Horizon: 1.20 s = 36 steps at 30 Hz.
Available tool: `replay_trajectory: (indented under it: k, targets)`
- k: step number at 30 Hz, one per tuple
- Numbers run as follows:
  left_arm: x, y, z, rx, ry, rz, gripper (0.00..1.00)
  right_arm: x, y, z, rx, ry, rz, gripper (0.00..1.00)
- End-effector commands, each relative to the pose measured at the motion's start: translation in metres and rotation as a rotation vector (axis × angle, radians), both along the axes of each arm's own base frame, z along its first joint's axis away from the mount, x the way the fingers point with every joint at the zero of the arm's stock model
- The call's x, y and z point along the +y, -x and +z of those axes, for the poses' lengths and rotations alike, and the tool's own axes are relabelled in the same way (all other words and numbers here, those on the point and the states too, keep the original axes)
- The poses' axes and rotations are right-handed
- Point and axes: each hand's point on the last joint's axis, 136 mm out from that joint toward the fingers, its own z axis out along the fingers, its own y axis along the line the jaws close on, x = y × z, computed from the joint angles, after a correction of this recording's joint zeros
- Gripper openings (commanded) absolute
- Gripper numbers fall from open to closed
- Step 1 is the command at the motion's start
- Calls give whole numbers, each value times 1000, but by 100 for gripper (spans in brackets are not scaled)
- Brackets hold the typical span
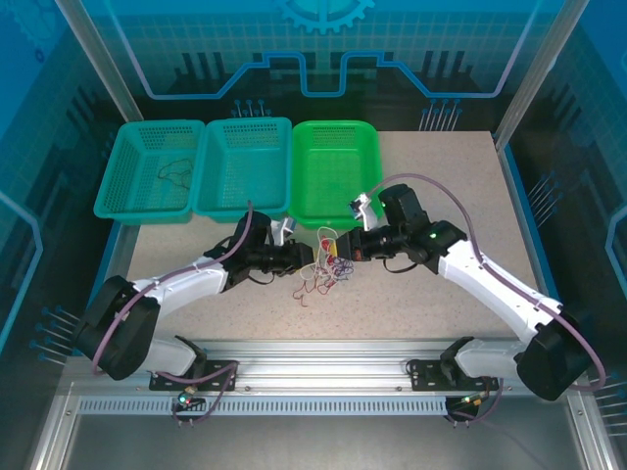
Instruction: Untangle the cables
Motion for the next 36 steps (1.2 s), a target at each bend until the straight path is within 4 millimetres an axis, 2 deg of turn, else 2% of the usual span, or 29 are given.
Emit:
replay_trajectory:
  k: [1, 4, 6, 8, 9, 11, 13, 16, 18, 20, 23, 26, 29, 32, 33, 34, 36]
  targets:
    - [0, -5, 7, -11, 20, 15, 0, -6, -2, 7, -46, -4, -30, 0]
    - [20, -13, 14, -46, -1, 86, 0, -32, -9, -7, -48, 72, -143, 0]
    - [46, -21, 22, -73, -15, 171, 0, -66, -16, -23, -30, 133, -301, 0]
    - [80, -27, 31, -108, -51, 267, 0, -119, -19, -56, 38, 198, -532, 0]
    - [92, -27, 34, -123, -76, 296, 0, -143, -17, -64, 50, 210, -627, 0]
    - [111, -26, 40, -157, -140, 332, 0, -191, -7, -95, 121, 253, -836, 0]
    - [112, -23, 42, -163, -157, 310, 0, -216, 6, -123, 198, 300, -923, 0]
    - [103, -21, 40, -152, -101, 278, 0, -217, 20, -155, 288, 370, -879, 0]
    - [96, -22, 34, -151, -69, 262, 0, -213, 27, -168, 351, 388, -853, 3]
    - [89, -21, 29, -161, -70, 231, 0, -205, 25, -163, 351, 366, -813, 24]
    - [80, -17, 20, -179, -125, 180, 0, -191, 10, -126, 214, 345, -746, 46]
    - [75, -14, 18, -195, -162, 145, 0, -160, -2, -84, 30, 347, -609, 60]
    - [73, -14, 25, -226, -173, 130, 0, -107, -7, -57, -128, 369, -415, 69]
    - [67, -13, 34, -264, -160, 101, 0, -30, -3, -42, -240, 342, -149, 70]
    - [64, -12, 36, -275, -158, 87, 0, -4, 0, -42, -276, 331, -51, 69]
    - [63, -11, 36, -283, -159, 76, 0, 13, 3, -40, -314, 322, 14, 69]
    - [61, -8, 37, -290, -163, 64, 0, 41, 1, -50, -377, 339, 125, 70]
